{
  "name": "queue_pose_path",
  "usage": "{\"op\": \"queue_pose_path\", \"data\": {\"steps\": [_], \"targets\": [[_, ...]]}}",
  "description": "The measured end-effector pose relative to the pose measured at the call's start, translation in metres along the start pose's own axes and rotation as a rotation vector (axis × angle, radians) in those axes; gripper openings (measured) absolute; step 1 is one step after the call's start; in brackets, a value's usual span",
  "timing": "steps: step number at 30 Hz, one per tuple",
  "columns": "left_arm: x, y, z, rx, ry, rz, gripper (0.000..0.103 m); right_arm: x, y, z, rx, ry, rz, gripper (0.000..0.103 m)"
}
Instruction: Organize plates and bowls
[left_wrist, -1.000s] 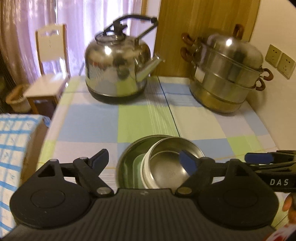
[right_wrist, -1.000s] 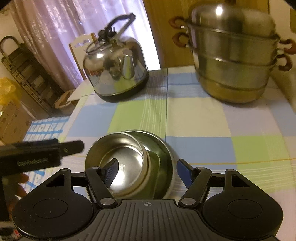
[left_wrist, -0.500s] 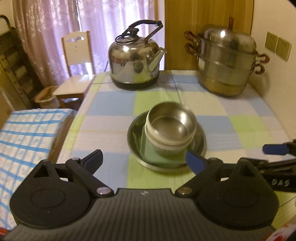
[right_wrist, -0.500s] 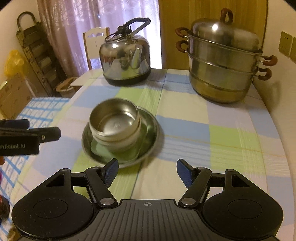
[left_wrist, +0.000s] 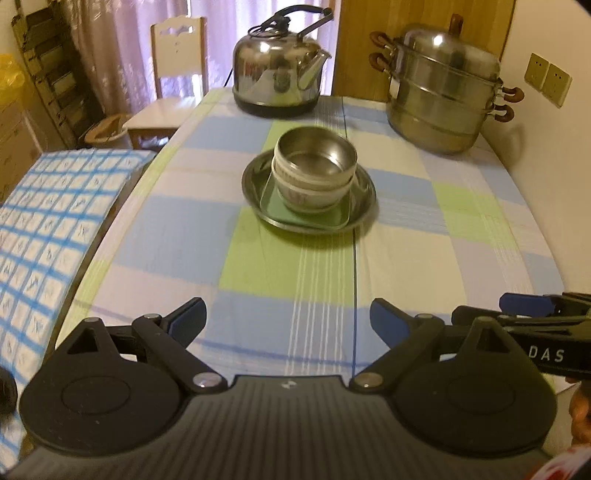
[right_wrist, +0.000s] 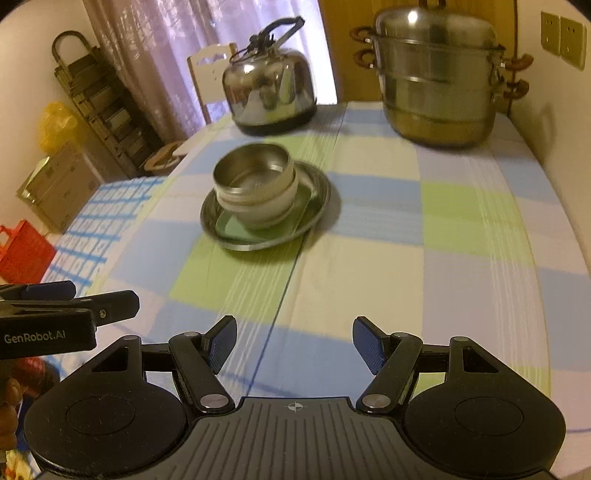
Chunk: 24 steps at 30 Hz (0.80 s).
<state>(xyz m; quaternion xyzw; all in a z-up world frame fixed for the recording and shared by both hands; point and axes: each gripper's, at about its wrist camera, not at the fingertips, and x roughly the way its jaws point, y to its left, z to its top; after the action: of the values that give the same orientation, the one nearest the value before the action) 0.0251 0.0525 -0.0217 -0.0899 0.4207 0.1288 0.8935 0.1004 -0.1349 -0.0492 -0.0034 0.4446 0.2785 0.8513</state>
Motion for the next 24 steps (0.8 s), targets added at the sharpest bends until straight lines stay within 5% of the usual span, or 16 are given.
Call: {"op": "queue_pose_path", "data": {"steps": [24], "targets": [[-0.023, 0.011, -0.028, 0.075, 0.053, -0.040, 0.094, -0.026, 0.025, -0.031, 0.022, 0.028, -0.055, 0.069]]}}
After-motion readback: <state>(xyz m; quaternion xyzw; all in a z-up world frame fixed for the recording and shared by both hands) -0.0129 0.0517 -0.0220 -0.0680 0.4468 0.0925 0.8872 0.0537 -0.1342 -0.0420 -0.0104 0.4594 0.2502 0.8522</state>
